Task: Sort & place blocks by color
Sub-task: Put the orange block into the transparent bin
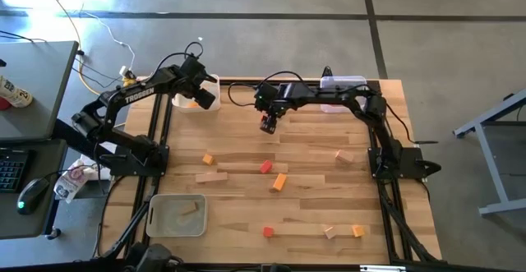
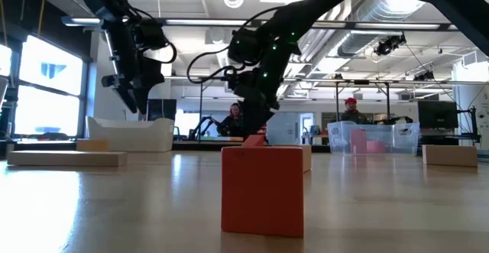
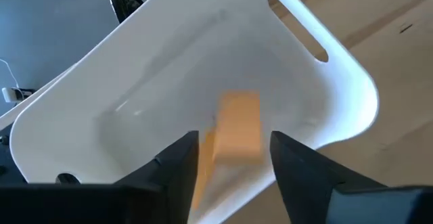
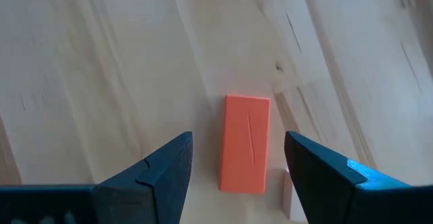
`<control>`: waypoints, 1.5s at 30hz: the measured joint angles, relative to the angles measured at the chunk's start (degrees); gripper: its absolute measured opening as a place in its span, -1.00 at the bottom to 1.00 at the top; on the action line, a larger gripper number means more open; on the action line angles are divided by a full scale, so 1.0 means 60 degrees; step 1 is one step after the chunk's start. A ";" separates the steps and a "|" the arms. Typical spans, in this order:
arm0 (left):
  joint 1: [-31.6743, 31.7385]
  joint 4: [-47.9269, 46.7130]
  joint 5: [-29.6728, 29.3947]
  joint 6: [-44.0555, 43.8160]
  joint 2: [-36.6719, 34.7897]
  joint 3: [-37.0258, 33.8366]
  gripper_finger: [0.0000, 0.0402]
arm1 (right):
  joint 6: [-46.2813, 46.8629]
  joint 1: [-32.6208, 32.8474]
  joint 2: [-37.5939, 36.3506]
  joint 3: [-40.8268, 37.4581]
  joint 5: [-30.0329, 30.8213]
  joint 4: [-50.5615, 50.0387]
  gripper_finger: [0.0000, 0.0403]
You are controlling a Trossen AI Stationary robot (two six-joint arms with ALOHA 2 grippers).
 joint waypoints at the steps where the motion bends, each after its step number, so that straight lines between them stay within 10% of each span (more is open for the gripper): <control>1: 0.0000 0.0002 0.0000 0.0000 0.0000 0.0000 -0.09 | 0.0000 0.0002 0.0031 0.0000 0.0000 0.0021 0.09; 27: -0.0708 -0.1025 0.0601 0.0279 -0.1237 0.1647 0.08 | -0.0085 0.0123 0.0799 0.0005 0.0671 0.0141 0.07; 38: -0.1756 -0.1575 0.0686 0.0020 -0.2519 0.1647 0.07 | 0.0299 0.0155 0.0828 0.0026 0.0538 -0.0051 -0.53; 45: -0.2471 -0.1693 0.1538 0.0013 -0.2663 0.1647 0.07 | 0.0592 0.0184 0.0662 0.0005 0.0412 -0.0580 -0.54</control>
